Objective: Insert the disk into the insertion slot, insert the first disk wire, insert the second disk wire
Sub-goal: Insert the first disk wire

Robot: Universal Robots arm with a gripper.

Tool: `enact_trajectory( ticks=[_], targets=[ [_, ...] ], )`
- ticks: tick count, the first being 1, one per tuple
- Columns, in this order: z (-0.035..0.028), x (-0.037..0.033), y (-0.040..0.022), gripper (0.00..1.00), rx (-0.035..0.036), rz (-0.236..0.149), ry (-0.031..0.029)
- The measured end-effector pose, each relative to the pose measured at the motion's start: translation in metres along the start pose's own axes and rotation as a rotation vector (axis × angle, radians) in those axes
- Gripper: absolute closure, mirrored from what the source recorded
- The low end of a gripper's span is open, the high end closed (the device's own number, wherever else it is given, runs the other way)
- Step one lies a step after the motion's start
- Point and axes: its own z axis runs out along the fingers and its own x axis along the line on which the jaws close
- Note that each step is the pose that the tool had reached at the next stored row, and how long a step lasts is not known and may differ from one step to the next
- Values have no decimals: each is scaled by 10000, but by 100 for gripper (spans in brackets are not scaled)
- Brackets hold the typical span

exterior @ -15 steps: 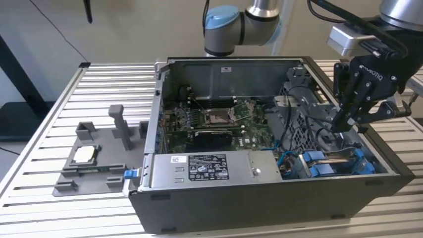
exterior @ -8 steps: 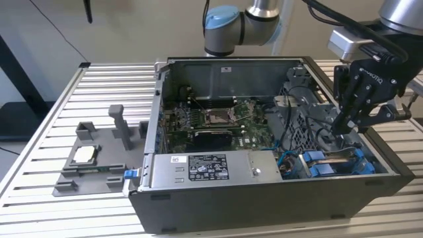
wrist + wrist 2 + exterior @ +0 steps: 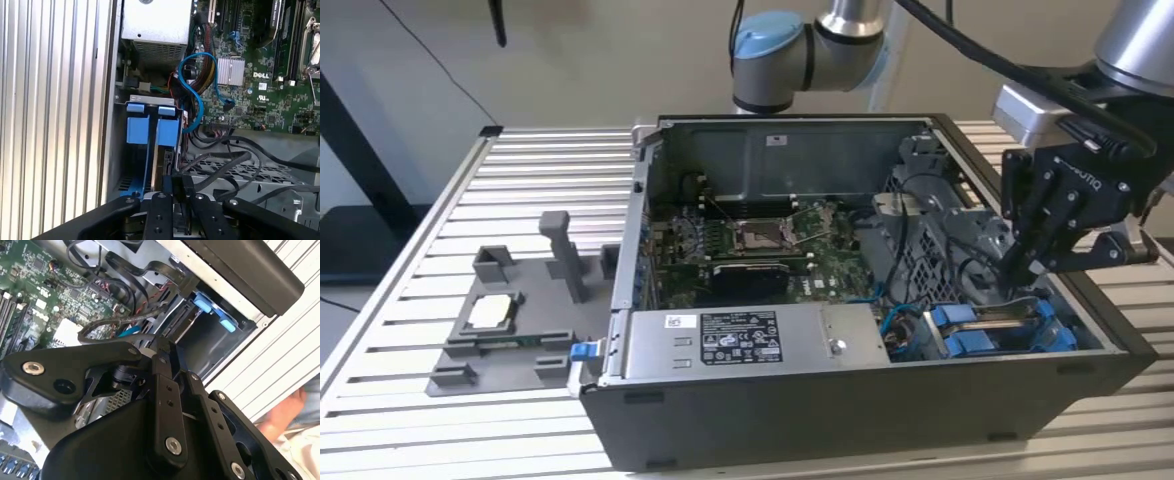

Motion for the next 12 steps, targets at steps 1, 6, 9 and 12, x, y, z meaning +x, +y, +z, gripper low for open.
enact_trajectory(
  ticks=[1,6,9,12],
  targets=[
    [17,4,-10,81,0,0,1],
    [107,21,-112,81,5,1,6],
    [161,34,-131,81,19,35,9],
    [205,38,-154,81,20,76,8]
  ],
)
